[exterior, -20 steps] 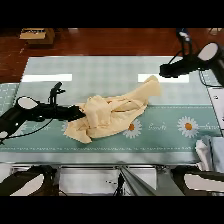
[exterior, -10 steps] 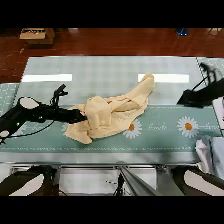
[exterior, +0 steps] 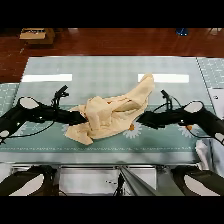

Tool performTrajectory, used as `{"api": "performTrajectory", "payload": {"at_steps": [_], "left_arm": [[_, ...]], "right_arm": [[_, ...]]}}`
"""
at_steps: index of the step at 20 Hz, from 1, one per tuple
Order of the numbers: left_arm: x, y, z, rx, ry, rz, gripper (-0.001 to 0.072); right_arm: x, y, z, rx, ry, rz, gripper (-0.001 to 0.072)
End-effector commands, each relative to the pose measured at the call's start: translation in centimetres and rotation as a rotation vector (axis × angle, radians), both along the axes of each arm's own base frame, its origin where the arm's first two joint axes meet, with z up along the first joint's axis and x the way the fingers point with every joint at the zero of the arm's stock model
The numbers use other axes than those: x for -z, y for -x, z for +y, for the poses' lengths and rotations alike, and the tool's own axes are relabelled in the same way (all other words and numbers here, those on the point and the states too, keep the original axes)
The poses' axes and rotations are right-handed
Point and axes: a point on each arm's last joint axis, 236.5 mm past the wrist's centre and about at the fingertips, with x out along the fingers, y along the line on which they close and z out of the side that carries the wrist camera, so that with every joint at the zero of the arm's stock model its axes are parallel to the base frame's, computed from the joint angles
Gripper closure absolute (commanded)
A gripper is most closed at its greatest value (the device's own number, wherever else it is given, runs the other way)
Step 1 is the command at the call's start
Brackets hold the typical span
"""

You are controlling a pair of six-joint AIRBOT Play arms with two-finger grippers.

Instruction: Fold the shirts.

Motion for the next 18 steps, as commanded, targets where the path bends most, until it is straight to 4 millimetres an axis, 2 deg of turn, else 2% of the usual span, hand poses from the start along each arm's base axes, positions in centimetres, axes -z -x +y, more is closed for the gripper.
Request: {"api": "performTrajectory", "payload": {"at_steps": [1,4,6,9,10,11,13,15,16,18], "left_arm": [[-0.1,0.3,-0.1,0.01,0.004,0.007,0.0683],[-0.1,0.5,-0.1,0.015,0.007,0.011,0.0683],[-0.1,0.6,-0.2,0.019,0.009,0.015,0.0683],[-0.2,0.7,-0.2,0.023,0.011,0.019,0.0683],[-0.2,0.7,-0.2,0.023,0.011,0.018,0.0683],[-0.2,0.7,-0.2,0.022,0.011,0.017,0.0683],[-0.3,0.6,-0.3,0.034,0.016,-0.002,0.0683],[-1.6,-0.2,-0.4,0.035,0.023,-0.046,0.0683],[-3.2,-1.1,-0.5,0.036,0.027,-0.098,0.0683],[-8.2,-3.8,-0.3,0.022,0.04,-0.255,0.0684]], "right_arm": [[2.1,0.7,3.5,0.055,0.021,0.028,0.0226],[3.6,2.3,5.9,0.032,0.023,0.079,0.0226],[4.2,2.5,7.1,0.042,0.021,0.079,0.0226],[4.5,0.5,8.0,0.149,0.027,0.019,0.0228],[4.5,-0.6,8.0,0.203,0.031,-0.007,0.0253],[4.4,-1.6,7.8,0.258,0.033,-0.028,0.0337],[4.0,-2.9,7.5,0.322,0.02,-0.041,0.0689],[1.9,-4.0,7.8,0.266,-0.003,-0.115,0.0684],[-0.4,-4.7,8.2,0.21,-0.03,-0.183,0.0684],[-6.5,-6.4,8.2,0.152,-0.094,-0.345,0.0684]]}}
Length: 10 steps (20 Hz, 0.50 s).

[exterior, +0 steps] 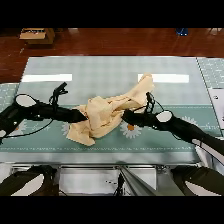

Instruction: Fold the shirts.

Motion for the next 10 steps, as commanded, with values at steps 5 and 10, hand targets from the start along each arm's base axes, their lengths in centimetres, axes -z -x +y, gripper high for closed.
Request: {"api": "performTrajectory", "payload": {"at_steps": [5,10], "left_arm": [[-22.4,-8.5,5.2,-0.192,0.02,-0.591,0.0683],[-34.0,-8.5,11.7,-0.43,0.001,-0.8,0.0684]], "right_arm": [[-25.1,-5.1,-6.2,0.04,-0.094,-0.611,0.0685],[-38.2,-2.8,-13.5,0.141,-0.01,-0.874,0.0685]]}}
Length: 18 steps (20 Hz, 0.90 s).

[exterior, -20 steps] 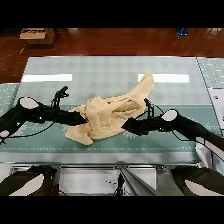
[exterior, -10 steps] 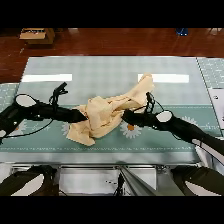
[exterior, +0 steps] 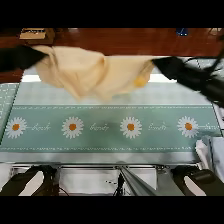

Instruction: Fold the shirts.

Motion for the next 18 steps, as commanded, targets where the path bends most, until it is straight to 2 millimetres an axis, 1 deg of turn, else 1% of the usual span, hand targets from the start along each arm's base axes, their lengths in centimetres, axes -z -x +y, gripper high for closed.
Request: {"api": "performTrajectory", "payload": {"at_steps": [1,2,3,5,7,8,9,10,11,14,16,17,18], "left_arm": [[-7.6,1.7,3.3,-0.13,0.02,-0.126,0.0684],[-8.4,2.6,2.9,-0.122,0.022,-0.126,0.0684],[-9.1,3.9,2.0,-0.094,0.022,-0.129,0.0684],[-10.8,7.1,-0.5,-0.008,0.045,-0.16,0.0683],[-12.4,10.3,-2.7,0.065,0.069,-0.2,0.0683],[-12.7,11.5,-3.3,0.079,0.076,-0.2,0.0683],[-12.5,12.8,-3.8,0.095,0.068,-0.189,0.0683],[-11.7,13.9,-4.1,0.113,0.05,-0.156,0.0683],[-10.5,14.9,-4.3,0.124,0.031,-0.093,0.0683],[-6.1,17.1,-3.7,0.135,-0.059,0.095,0.0683],[-2.9,18.5,-3.6,0.174,-0.07,0.239,0.0683],[-1.1,18.9,-3.6,0.192,-0.061,0.303,0.0684],[0.6,18.8,-3.6,0.195,-0.04,0.349,0.0683]], "right_arm": [[-8.0,3.2,-4.5,0.081,0.077,-0.152,0.0685],[-9.3,3.9,-5.1,0.087,0.092,-0.166,0.0685],[-10.4,4.8,-5.2,0.075,0.112,-0.178,0.0685],[-12.0,6.3,-5.1,0.049,0.148,-0.199,0.0685],[-12.8,7.7,-4.4,0.009,0.182,-0.203,0.0685],[-12.6,8.5,-4.1,-0.017,0.209,-0.185,0.0685],[-11.9,9.3,-3.8,-0.043,0.244,-0.156,0.0685],[-10.7,10.2,-3.8,-0.068,0.297,-0.109,0.0685],[-9.2,10.8,-4.1,-0.085,0.352,-0.057,0.0685],[-3.1,13.2,-6.1,-0.136,0.529,0.175,0.0685],[0.4,14.6,-7.5,-0.185,0.611,0.338,0.0685],[1.7,15.0,-8.1,-0.208,0.636,0.405,0.0685],[2.9,14.7,-8.8,-0.222,0.663,0.456,0.0685]]}}
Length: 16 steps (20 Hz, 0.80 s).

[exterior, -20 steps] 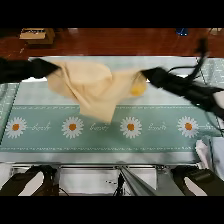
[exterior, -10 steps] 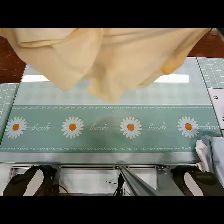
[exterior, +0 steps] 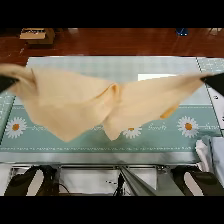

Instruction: Fold the shirts.

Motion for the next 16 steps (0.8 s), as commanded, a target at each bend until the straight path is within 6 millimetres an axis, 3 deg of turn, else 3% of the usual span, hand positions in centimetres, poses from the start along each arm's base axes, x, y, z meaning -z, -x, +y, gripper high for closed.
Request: {"api": "performTrajectory", "payload": {"at_steps": [1,3,5,7,9,12,14,16], "left_arm": [[6.7,1.9,0.1,0.037,0.0,0.237,0.0683],[11.5,0.7,0.1,0.003,0.065,0.333,0.0683],[16.3,-1.1,0.1,-0.057,0.13,0.401,0.0683],[20.2,-3.1,0.0,-0.145,0.188,0.433,0.0683],[23.4,-4.9,0.0,-0.229,0.214,0.44,0.0683],[26.3,-8.2,1.4,-0.342,0.195,0.38,0.0683],[27.1,-10.5,3.2,-0.393,0.143,0.299,0.0683],[28.3,-12.2,4.7,-0.462,0.12,0.282,0.0683]], "right_arm": [[5.5,1.6,-3.0,-0.012,0.161,0.261,0.0685],[7.1,-1.0,-3.3,-0.003,0.146,0.317,0.0685],[8.5,-4.3,-2.3,-0.028,0.078,0.347,0.0685],[10.6,-7.6,-0.7,-0.059,0.025,0.382,0.0685],[13.9,-10.1,1.6,-0.112,0.027,0.432,0.0685],[19.2,-14.7,5.3,-0.15,0.052,0.418,0.0685],[22.1,-17.5,6.4,-0.117,0.058,0.396,0.0685],[24.3,-19.0,6.7,-0.079,0.045,0.416,0.0684]]}}
